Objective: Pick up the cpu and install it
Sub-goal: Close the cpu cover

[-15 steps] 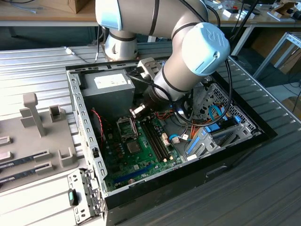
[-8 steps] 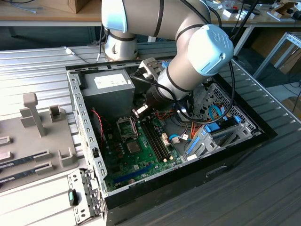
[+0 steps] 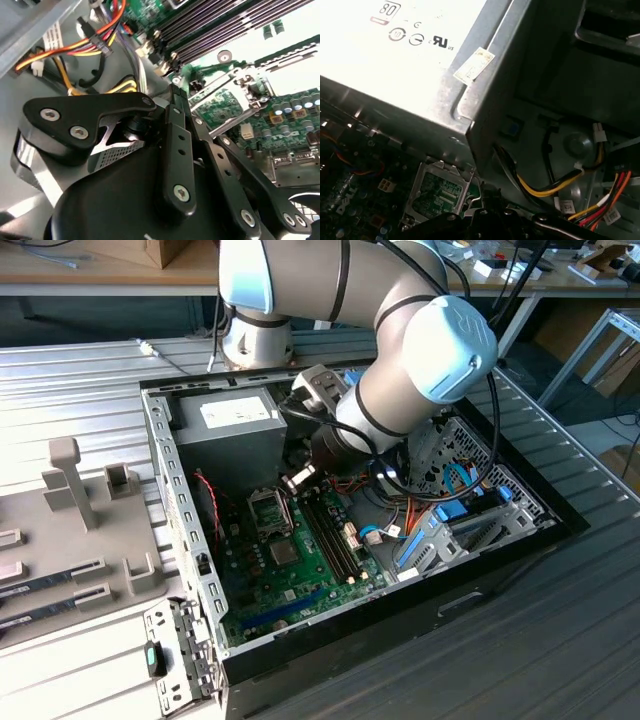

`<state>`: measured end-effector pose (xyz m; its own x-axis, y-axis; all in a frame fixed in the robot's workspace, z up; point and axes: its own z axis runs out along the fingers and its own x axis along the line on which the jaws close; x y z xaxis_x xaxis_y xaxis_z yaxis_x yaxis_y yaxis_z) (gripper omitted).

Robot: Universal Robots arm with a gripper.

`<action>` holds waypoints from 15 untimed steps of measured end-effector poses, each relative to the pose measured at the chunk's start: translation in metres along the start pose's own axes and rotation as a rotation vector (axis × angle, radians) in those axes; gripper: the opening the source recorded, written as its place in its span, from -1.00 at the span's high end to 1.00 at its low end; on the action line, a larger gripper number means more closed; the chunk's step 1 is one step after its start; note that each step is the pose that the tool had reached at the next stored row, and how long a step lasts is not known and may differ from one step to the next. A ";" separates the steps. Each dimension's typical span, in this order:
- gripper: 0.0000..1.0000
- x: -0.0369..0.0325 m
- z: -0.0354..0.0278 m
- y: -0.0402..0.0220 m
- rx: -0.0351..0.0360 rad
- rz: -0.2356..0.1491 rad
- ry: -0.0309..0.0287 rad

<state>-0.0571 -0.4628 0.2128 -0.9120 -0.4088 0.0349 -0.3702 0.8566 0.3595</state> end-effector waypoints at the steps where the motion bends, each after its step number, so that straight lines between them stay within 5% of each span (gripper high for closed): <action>1: 0.79 -0.0010 -0.0001 -0.0003 -0.0171 -0.015 -0.0006; 2: 0.79 -0.0017 0.0003 -0.0006 -0.0241 -0.030 0.0030; 4: 0.79 -0.0024 0.0020 -0.0011 -0.0257 -0.076 0.0216; 7: 0.79 -0.0114 0.0036 -0.0002 -0.0295 -0.081 0.0246; 10: 0.79 -0.0134 0.0069 0.0020 -0.0377 -0.088 0.0233; 12: 0.79 -0.0134 0.0080 0.0016 -0.0400 -0.121 0.0348; 15: 0.79 -0.0136 0.0103 0.0008 -0.0428 -0.131 0.0371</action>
<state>-0.0469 -0.4533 0.2029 -0.8490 -0.5280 0.0194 -0.4768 0.7814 0.4027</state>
